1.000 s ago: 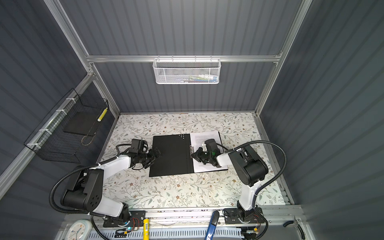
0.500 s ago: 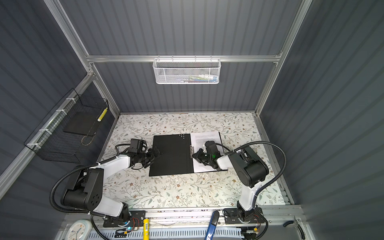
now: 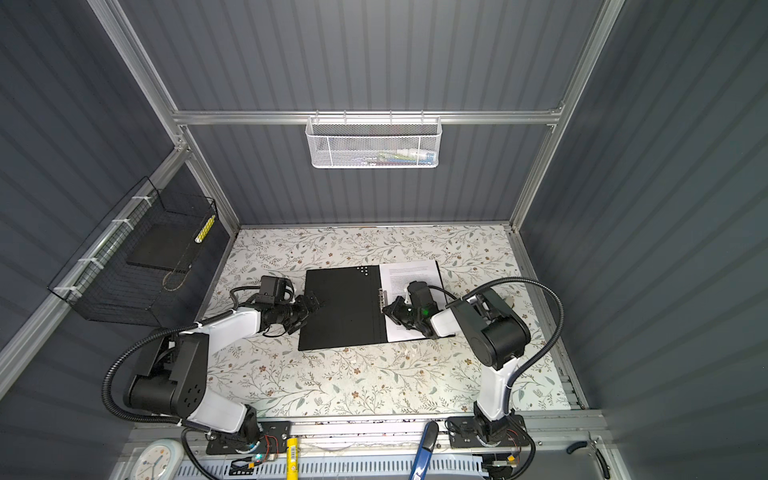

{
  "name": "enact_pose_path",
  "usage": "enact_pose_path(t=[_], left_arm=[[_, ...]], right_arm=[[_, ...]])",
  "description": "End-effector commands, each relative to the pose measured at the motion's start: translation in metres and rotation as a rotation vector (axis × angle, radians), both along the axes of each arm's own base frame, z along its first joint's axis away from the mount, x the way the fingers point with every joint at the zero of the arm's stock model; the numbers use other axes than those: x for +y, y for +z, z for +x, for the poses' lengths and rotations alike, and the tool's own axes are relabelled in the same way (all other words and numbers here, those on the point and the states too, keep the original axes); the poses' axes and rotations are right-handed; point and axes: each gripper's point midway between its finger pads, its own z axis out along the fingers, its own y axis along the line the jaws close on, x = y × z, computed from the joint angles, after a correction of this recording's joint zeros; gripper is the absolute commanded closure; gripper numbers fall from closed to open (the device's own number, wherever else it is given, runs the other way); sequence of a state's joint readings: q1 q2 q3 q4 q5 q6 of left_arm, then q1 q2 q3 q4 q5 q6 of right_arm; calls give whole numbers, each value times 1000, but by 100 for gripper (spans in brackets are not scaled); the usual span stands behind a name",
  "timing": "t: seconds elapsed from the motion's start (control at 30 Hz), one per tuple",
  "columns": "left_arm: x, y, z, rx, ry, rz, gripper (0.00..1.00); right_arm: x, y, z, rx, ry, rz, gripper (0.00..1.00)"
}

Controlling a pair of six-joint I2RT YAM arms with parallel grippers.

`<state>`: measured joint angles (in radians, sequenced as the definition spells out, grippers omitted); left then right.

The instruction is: Put the files into the folder

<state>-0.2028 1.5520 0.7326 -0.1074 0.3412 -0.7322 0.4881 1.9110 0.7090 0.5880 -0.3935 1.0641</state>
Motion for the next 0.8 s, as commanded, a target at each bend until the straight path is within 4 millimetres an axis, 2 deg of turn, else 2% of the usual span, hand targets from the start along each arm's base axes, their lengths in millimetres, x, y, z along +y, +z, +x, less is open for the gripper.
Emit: enact_pose_path(t=[0.0, 0.1, 0.33, 0.47, 0.57, 0.67, 0.77], left_arm=[[40, -71, -73, 332, 32, 188, 0], [39, -72, -74, 334, 28, 185, 0], [37, -67, -73, 323, 25, 169, 0], [35, -64, -72, 315, 23, 155, 0], [34, -61, -72, 307, 22, 151, 0], [30, -56, -69, 290, 8, 131, 0], [13, -41, -60, 249, -49, 47, 0]], right_arm=[[-101, -131, -104, 494, -143, -481, 100], [-89, -121, -98, 471, -121, -447, 100], [-44, -79, -73, 374, -47, -245, 100], [-38, -69, -65, 350, -25, -248, 100], [-29, -64, -66, 361, 15, -218, 100], [-28, -61, -65, 355, 26, -220, 93], [-22, -51, -62, 323, 76, -224, 86]])
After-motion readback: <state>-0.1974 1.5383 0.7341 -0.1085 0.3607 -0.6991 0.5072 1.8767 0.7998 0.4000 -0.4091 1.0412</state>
